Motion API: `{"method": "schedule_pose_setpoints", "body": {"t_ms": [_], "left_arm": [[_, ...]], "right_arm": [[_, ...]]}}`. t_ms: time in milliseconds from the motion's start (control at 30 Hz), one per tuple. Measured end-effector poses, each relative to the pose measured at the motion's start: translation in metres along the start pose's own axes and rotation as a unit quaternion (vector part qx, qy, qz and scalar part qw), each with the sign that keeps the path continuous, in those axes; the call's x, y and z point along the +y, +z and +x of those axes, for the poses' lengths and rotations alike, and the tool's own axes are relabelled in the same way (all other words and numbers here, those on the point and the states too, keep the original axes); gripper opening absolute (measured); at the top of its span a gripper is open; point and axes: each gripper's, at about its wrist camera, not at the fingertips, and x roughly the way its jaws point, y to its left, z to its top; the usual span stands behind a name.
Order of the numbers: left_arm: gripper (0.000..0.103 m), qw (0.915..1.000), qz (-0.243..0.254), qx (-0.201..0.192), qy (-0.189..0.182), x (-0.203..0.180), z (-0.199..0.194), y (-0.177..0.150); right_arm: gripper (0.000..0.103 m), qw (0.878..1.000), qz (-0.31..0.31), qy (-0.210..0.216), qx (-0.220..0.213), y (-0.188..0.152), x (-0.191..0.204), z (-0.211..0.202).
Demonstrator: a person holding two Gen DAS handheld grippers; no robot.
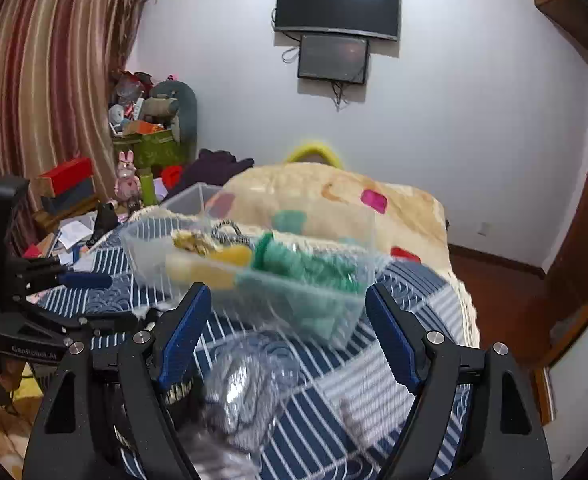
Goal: Organize soft objects
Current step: 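Grasp the black-strapped white mask with the left tool while the right tool grasps the bagged silver glove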
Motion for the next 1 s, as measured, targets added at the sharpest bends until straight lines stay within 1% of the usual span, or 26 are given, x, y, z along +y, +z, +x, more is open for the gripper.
{"method": "schedule_pose_setpoints", "body": {"t_ms": [33,100,233,300,400,467,533,567,600,633,700,767,833,1000], "left_arm": [[0.071,0.9999,-0.004,0.013,-0.002,0.000,0.005,-0.007],[0.071,0.9996,-0.008,0.027,-0.005,-0.001,0.011,-0.017],[0.071,0.9990,-0.014,0.036,-0.022,-0.010,0.019,-0.029],[0.071,0.9997,0.002,0.025,-0.006,-0.019,0.020,-0.032],[0.071,0.9997,0.016,0.018,-0.009,-0.033,0.023,-0.035],[0.069,0.9996,0.023,0.012,-0.010,-0.040,0.024,-0.037],[0.056,0.9996,0.026,0.005,-0.013,-0.044,0.024,-0.038],[0.051,0.9995,0.024,0.002,-0.021,-0.044,0.022,-0.040],[0.041,0.9995,0.024,0.000,-0.022,-0.046,0.021,-0.041],[0.032,0.9995,0.025,-0.001,-0.020,-0.045,0.021,-0.039],[0.026,0.9995,0.026,-0.002,-0.020,-0.044,0.018,-0.040],[0.023,0.9996,0.012,0.001,-0.024,-0.039,0.014,-0.041],[0.017,0.9997,-0.001,0.004,-0.025,-0.033,0.012,-0.041],[0.014,0.9997,-0.022,-0.012,-0.005,-0.018,-0.005,-0.042]], "right_arm": [[0.077,1.000,0.003,0.002,0.003,-0.003,-0.001,-0.001],[0.077,1.000,0.009,0.006,0.012,-0.010,-0.003,-0.001],[0.077,0.999,0.026,0.002,0.025,-0.026,-0.005,0.001],[0.077,0.999,0.033,0.005,0.036,-0.032,-0.005,0.005],[0.077,0.998,0.035,0.009,0.044,-0.040,-0.003,0.005],[0.077,0.998,0.036,0.010,0.047,-0.043,-0.002,0.004],[0.077,0.998,0.037,0.007,0.047,-0.046,-0.002,0.003],[0.077,0.998,0.040,0.009,0.048,-0.046,-0.004,0.003],[0.077,0.998,0.043,0.012,0.049,-0.046,-0.004,0.003],[0.077,0.998,0.045,0.014,0.050,-0.047,-0.005,0.004],[0.077,0.997,0.048,0.016,0.054,-0.048,-0.005,0.005],[0.077,0.997,0.049,0.019,0.057,-0.049,-0.004,0.007],[0.077,0.997,0.048,0.020,0.060,-0.050,-0.002,0.009],[0.077,0.996,0.047,0.028,0.071,-0.053,0.004,0.015]]}}
